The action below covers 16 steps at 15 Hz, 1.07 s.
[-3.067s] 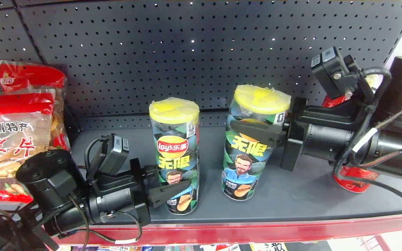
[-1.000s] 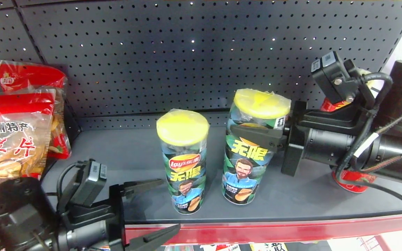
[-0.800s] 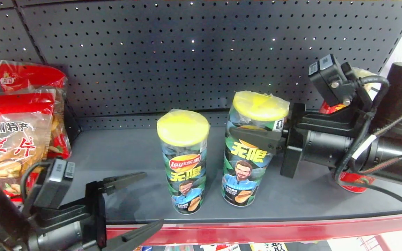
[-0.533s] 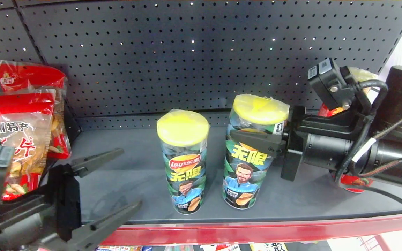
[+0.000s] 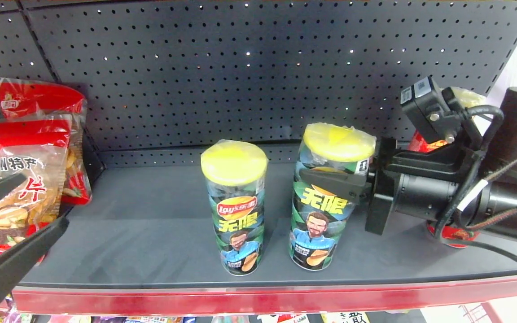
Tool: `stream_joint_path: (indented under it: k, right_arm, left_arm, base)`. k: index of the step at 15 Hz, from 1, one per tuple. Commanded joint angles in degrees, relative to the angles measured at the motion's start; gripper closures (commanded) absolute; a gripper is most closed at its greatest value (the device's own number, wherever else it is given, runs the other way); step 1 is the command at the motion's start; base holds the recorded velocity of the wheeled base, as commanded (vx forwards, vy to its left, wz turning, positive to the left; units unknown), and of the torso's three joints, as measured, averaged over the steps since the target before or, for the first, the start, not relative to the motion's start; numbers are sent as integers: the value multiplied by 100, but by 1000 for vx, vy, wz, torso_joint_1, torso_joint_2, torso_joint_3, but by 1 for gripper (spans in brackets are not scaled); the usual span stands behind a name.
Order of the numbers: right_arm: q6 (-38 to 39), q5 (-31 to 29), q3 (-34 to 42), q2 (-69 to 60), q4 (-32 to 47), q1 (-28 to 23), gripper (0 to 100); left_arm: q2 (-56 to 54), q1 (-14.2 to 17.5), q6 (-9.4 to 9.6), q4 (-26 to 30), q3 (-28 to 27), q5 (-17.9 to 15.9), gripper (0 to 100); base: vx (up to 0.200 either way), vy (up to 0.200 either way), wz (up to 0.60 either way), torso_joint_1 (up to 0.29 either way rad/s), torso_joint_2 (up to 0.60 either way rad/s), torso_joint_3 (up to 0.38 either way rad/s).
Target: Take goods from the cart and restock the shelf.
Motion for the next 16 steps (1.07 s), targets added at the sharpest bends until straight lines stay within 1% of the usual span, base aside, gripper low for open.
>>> stream_joint_path:
  k: [1,2,3,4,5,6,7,8,9,10,11,12,13,14,15,16]
  right_arm:
    - [5,8,-216,105,0,-5,100]
    - [67,26,-418,193,9,-128,100]
    - [75,26,-523,246,9,-163,100]
    - [75,26,-550,254,9,-163,100]
    - [75,34,-664,325,9,-172,100]
    - [84,34,-734,360,0,-163,100]
    - [84,61,-761,377,0,-172,100]
    - [84,61,-875,456,0,-163,100]
    - [84,61,-945,465,0,-163,100]
    - [84,61,-981,474,0,-172,100]
    - [84,61,-972,465,0,-172,100]
    - [84,61,-963,456,0,-198,100]
    - [84,61,-981,465,0,-251,100]
    - [84,61,-989,474,0,-260,100]
    - [93,61,-1024,509,0,-278,100]
    - [102,61,-1042,553,-9,-278,100]
  left_arm:
    - [-2114,1154,65,2309,-467,162,0]
    - [-2808,1585,153,3381,-291,233,0]
    - [-3300,1620,161,3821,-107,224,0]
    - [-3485,1585,179,3944,-36,215,0]
    - [-3766,1075,188,4252,139,189,0]
    - [-3661,662,205,4260,131,189,0]
    - [-3555,433,249,4252,131,189,0]
    - [-3564,82,504,4322,245,189,0]
    - [-3880,64,636,4436,570,250,0]
    - [-4206,117,812,4427,930,470,0]
    - [-4170,117,1075,4366,1071,1059,0]
    - [-4170,117,1111,4524,1071,1489,0]
    - [-4170,117,1084,4656,1053,1946,0]
    - [-4162,117,1040,4656,1062,2518,0]
    - [-4170,117,944,4638,1080,2860,0]
    - [-4170,117,908,4638,1080,2975,0]
  base:
    - [0,0,0,0,0,0]
    - [0,0,0,0,0,0]
    - [0,0,0,0,0,0]
    - [0,0,0,0,0,0]
    - [0,0,0,0,0,0]
    - [0,0,0,0,0,0]
    - [0,0,0,0,0,0]
    - [0,0,0,0,0,0]
    - [0,0,0,0,0,0]
    - [0,0,0,0,0,0]
    - [0,0,0,0,0,0]
    - [0,0,0,0,0,0]
    - [0,0,0,0,0,0]
    - [0,0,0,0,0,0]
    - [0,0,0,0,0,0]
    - [0,0,0,0,0,0]
